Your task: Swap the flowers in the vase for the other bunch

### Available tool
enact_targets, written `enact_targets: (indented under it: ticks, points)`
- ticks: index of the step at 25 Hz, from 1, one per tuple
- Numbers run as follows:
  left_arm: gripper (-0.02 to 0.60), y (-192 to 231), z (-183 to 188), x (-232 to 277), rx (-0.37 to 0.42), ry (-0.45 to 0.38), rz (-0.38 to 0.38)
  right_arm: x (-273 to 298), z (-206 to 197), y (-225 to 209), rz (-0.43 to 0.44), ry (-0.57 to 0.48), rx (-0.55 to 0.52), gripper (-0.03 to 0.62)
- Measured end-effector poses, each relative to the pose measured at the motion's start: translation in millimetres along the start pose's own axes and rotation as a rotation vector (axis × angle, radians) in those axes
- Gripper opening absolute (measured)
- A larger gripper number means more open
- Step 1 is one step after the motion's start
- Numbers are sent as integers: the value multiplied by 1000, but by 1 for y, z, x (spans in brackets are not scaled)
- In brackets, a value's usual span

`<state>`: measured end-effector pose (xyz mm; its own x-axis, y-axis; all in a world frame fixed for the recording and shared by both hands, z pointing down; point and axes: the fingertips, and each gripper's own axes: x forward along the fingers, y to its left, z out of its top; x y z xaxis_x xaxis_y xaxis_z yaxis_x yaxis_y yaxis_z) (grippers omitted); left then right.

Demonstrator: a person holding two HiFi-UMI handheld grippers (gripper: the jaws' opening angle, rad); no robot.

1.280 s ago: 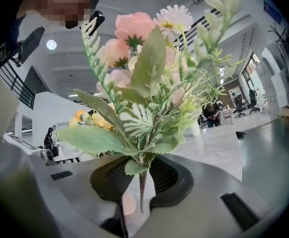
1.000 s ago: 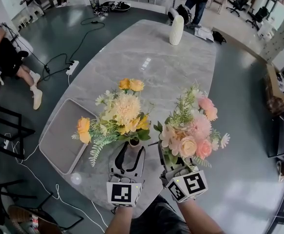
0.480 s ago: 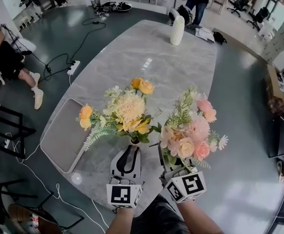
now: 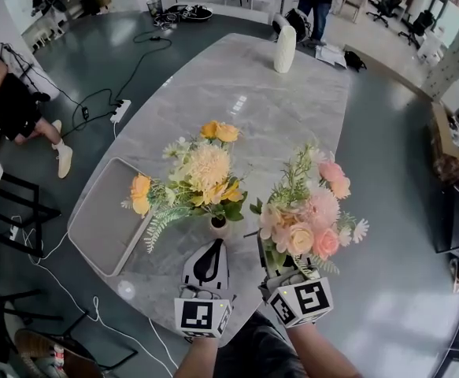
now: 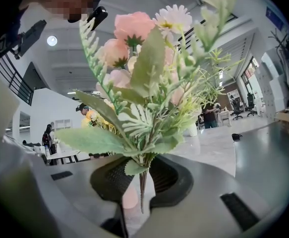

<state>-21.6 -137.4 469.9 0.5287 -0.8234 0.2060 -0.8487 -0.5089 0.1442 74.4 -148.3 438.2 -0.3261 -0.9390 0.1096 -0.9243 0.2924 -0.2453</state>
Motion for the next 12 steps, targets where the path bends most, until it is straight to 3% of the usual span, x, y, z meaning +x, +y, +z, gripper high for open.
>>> enact_targets:
  ticks: [12]
  points:
    - [14,-12,8,-24,-42,-23,1,-21,8,22,41,-11,-28,88]
